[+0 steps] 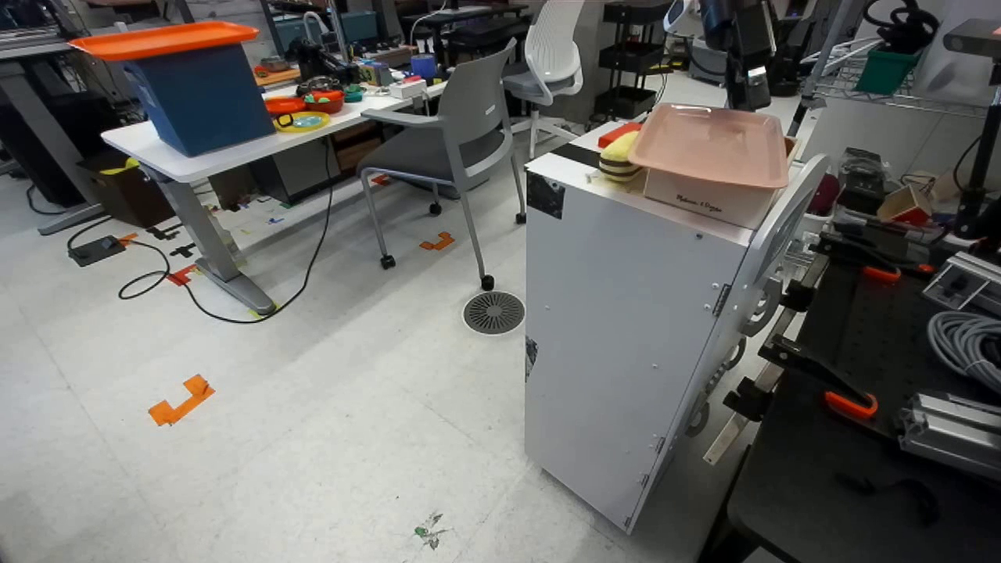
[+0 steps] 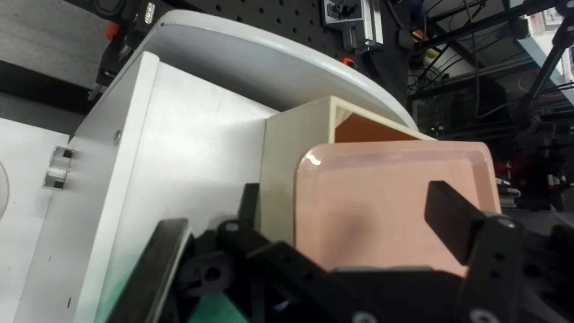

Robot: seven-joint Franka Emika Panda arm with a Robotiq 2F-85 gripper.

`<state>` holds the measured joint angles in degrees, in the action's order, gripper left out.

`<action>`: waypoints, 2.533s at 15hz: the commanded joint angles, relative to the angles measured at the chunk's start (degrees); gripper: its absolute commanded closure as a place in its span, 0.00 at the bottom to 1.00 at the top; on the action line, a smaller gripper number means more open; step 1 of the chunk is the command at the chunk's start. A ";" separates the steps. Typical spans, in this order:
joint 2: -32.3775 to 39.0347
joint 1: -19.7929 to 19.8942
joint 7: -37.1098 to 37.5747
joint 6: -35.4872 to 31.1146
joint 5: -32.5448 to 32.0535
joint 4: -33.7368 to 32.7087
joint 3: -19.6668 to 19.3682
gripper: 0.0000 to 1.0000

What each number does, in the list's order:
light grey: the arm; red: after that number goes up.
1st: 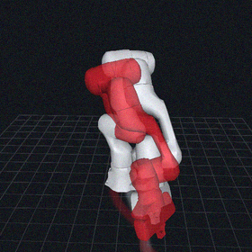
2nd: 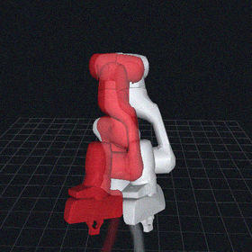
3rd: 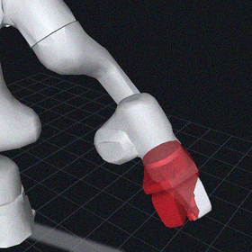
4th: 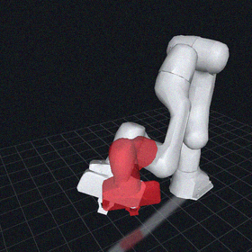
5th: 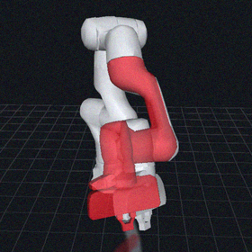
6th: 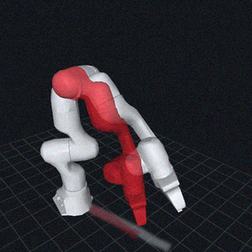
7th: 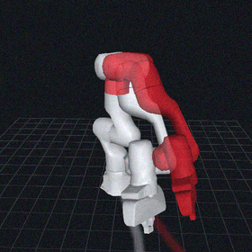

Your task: Pick up the peach tray from the top of the white box and place it down on the box

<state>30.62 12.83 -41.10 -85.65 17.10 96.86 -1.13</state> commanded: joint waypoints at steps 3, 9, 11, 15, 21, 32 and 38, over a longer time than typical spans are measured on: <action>0.35 0.03 0.46 -0.01 -1.00 -1.28 0.25 0.55; -0.05 0.02 0.61 -0.58 -1.16 -1.51 0.12 0.98; -0.22 0.18 0.61 -0.34 -0.95 -1.80 0.08 0.96; -0.67 0.37 0.38 0.18 -0.77 -2.19 -0.04 0.98; -0.71 0.44 0.38 0.13 -0.61 -2.39 -0.04 0.98; -1.90 0.14 0.48 0.38 1.00 -2.98 0.73 0.98; -2.07 0.28 0.45 0.52 2.29 -3.81 0.83 0.98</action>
<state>28.89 12.94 -41.24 -84.58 18.57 93.80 -0.55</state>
